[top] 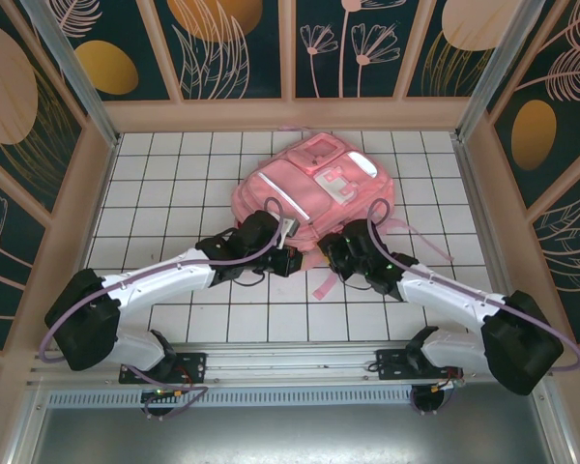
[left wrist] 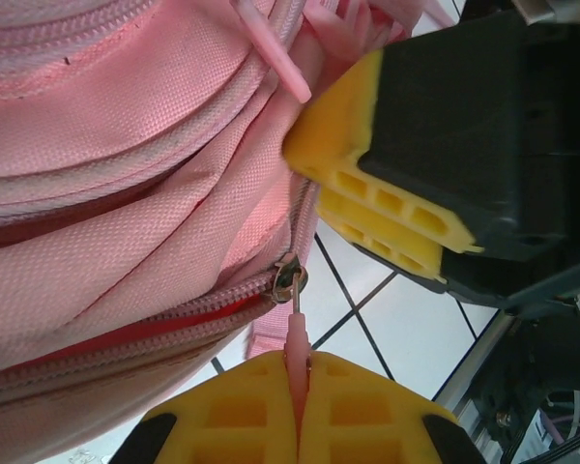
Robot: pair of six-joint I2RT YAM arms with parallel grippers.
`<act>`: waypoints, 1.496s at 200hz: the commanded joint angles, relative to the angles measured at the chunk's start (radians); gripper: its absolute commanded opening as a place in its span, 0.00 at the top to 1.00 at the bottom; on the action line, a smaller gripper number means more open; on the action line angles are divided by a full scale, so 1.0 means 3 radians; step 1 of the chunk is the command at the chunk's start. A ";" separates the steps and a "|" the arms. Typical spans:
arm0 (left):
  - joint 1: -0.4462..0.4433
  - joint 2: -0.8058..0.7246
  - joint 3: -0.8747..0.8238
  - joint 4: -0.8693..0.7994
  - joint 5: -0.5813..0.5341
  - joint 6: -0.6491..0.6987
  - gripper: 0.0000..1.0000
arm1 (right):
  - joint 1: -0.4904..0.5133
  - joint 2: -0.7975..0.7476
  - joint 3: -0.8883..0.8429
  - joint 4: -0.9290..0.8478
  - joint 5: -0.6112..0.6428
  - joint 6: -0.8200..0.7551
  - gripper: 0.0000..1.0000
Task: Pack the student bag
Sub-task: Zip the student bag at the center of the table.
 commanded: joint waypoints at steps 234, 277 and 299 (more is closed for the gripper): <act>0.0419 -0.0342 -0.0408 -0.0103 -0.0370 0.0179 1.00 | -0.1671 0.0175 0.0454 -0.0716 -0.0167 -0.2177 0.93; 0.0419 -0.0250 -0.0384 -0.0006 -0.0239 0.0166 1.00 | -0.1599 0.1314 0.1308 -0.0467 -0.1086 -0.2608 0.86; 0.0418 -0.0173 -0.0302 0.0002 -0.0210 0.0176 1.00 | -0.1554 0.1562 0.1623 -0.0521 -0.0957 -0.2697 0.81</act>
